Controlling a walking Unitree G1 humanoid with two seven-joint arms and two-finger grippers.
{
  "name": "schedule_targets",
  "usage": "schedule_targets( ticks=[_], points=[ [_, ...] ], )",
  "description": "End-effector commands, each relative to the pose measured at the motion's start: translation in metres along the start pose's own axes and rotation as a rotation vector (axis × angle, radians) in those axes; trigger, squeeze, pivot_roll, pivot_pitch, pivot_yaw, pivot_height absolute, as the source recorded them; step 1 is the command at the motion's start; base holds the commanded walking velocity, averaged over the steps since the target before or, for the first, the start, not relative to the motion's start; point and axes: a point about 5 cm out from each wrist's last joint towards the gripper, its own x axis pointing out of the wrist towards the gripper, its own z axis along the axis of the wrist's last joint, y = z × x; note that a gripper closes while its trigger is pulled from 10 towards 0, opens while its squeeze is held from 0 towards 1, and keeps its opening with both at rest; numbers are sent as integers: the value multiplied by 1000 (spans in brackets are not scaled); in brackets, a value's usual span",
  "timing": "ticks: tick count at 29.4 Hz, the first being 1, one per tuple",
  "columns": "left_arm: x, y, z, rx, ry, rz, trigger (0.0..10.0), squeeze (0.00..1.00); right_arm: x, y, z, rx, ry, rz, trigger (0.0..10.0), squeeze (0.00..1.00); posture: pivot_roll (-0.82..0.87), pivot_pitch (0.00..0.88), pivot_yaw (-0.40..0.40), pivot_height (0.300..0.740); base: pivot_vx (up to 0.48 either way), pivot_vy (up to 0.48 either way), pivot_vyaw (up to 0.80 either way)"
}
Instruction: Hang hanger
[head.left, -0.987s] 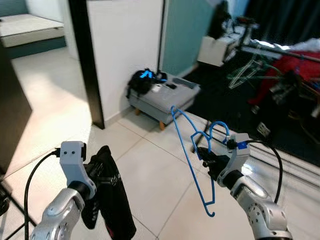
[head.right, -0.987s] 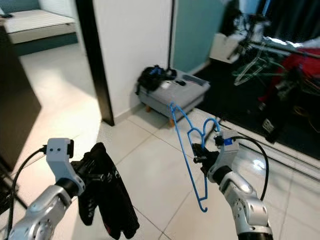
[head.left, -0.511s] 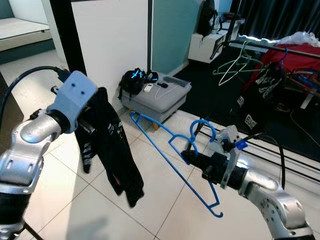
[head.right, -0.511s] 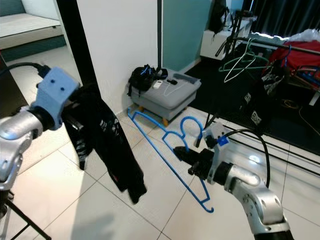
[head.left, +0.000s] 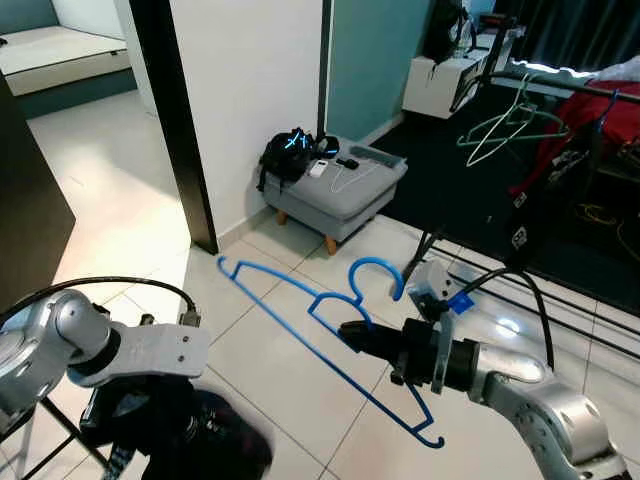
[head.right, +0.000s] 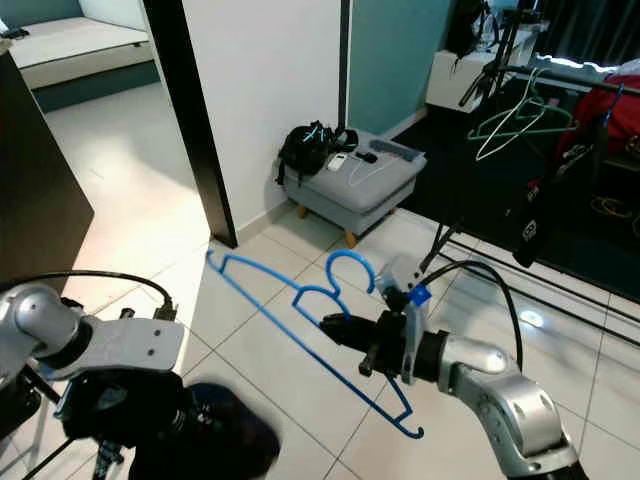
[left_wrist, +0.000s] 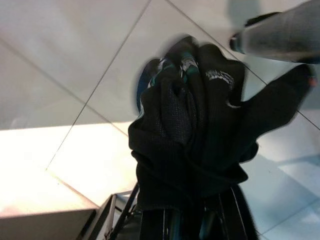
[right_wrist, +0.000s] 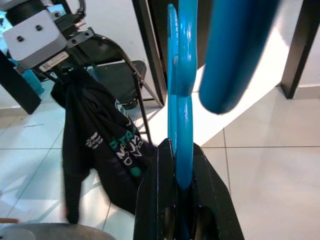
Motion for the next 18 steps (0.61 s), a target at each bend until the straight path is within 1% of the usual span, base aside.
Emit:
schedule_targets(
  ticks=[1,2,3,5,6,7,8,10,12,13,14,15,16,18],
  points=[
    [4,-1,17,-57,-125,-58,10000,0,0,4,-1,-8,21,5,10000,0,-13,1,36,740,0,0,0],
    [4,-1,17,-57,-125,-58,10000,0,0,4,-1,-8,21,5,10000,0,-13,1,36,740,0,0,0],
    [4,-3,28,-50,-194,-113,10000,0,-2,6,-3,-4,35,1,10000,0,-5,5,39,740,0,0,0],
    [4,-3,28,-50,-194,-113,10000,0,-2,6,-3,-4,35,1,10000,0,-5,5,39,740,0,0,0],
    [3,-1,33,-93,-262,-135,10000,0,-3,7,-5,-2,45,1,10000,0,-6,8,44,740,0,0,0],
    [1,2,34,-94,-283,-133,10000,0,-3,9,-6,1,57,9,10000,0,-7,11,47,740,0,0,0],
    [1,2,34,-94,-283,-133,10000,0,-3,9,-6,1,57,9,10000,0,-7,11,47,740,0,0,0],
    [-5,9,30,-114,-285,-116,10000,0,-4,13,-9,2,86,38,10000,0,-3,13,46,740,0,0,0],
    [-12,25,20,-125,-214,-6,10000,0,-10,18,-9,-2,128,84,10000,0,3,15,45,740,0,0,0],
    [-14,31,17,-135,-194,31,10000,0,-12,19,-9,-4,144,98,10000,0,3,15,45,740,0,0,0],
    [-14,31,17,-135,-194,31,10000,0,-12,19,-9,-4,144,98,10000,0,3,15,45,740,0,0,0],
    [-17,40,13,-162,-167,97,10000,0,-17,20,-8,-13,174,113,10000,0,5,17,47,740,0,0,0],
    [-17,40,13,-162,-167,97,10000,0,-17,20,-8,-13,174,113,10000,0,5,17,47,740,0,0,0],
    [-23,57,6,-227,-130,233,10000,0,-28,20,-6,-29,221,126,10000,0,2,19,50,740,0,0,0]
  ],
)
